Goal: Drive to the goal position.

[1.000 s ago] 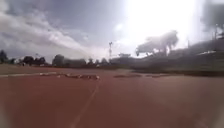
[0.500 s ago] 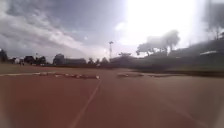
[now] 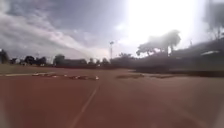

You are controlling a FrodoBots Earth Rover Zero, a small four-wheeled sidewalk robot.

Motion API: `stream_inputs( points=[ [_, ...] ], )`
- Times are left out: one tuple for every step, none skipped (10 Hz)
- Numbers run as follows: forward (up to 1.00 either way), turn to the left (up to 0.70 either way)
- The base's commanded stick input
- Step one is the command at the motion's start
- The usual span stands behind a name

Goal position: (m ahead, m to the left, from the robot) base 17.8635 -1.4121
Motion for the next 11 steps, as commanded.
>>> stream_inputs(
  points=[
    [0.7,0.0],
    [0.7,0.0],
    [0.7,0.0],
    [0.7,0.0],
    [0.7,0.0],
    [0.7,0.0],
    [0.7,0.0],
    [0.7,0.0],
    [0.7,0.0],
    [0.7,0.0],
    [0.7,0.0]
  ],
)
